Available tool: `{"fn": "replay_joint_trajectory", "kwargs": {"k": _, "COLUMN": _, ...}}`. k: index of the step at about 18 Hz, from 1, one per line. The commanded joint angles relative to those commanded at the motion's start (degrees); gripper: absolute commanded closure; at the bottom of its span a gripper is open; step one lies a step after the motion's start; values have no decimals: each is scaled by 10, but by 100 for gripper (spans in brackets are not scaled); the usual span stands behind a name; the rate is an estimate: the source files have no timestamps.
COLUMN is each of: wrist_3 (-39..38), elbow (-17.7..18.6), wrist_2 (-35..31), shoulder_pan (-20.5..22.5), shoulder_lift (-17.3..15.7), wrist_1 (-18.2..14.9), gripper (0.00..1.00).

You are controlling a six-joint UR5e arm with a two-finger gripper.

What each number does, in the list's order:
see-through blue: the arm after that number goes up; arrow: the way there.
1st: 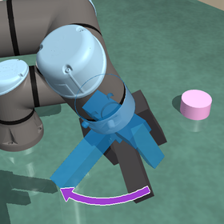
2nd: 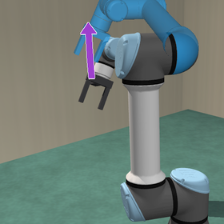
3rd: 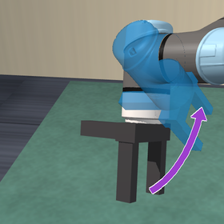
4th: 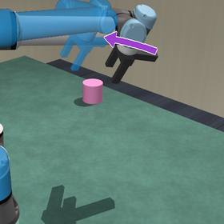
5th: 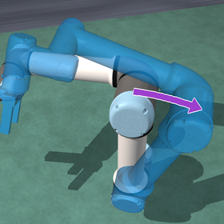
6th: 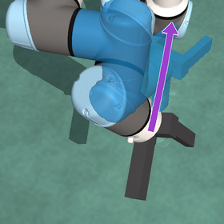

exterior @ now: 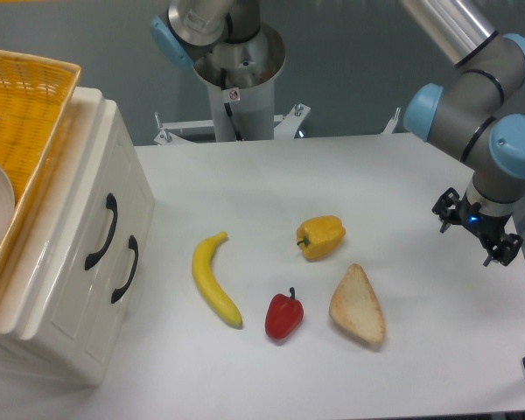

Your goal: Slide the top white drawer open

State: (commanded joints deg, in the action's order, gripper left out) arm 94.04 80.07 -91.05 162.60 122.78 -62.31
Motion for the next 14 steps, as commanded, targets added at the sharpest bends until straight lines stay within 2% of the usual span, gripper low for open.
{"fn": "replay_joint_trajectory", "kwargs": {"k": 14, "wrist_3": 4, "elbow": 8, "wrist_2": 17, "shoulder_pan": 6, "shoulder_lift": -5, "wrist_1": 4, "gripper": 0}}
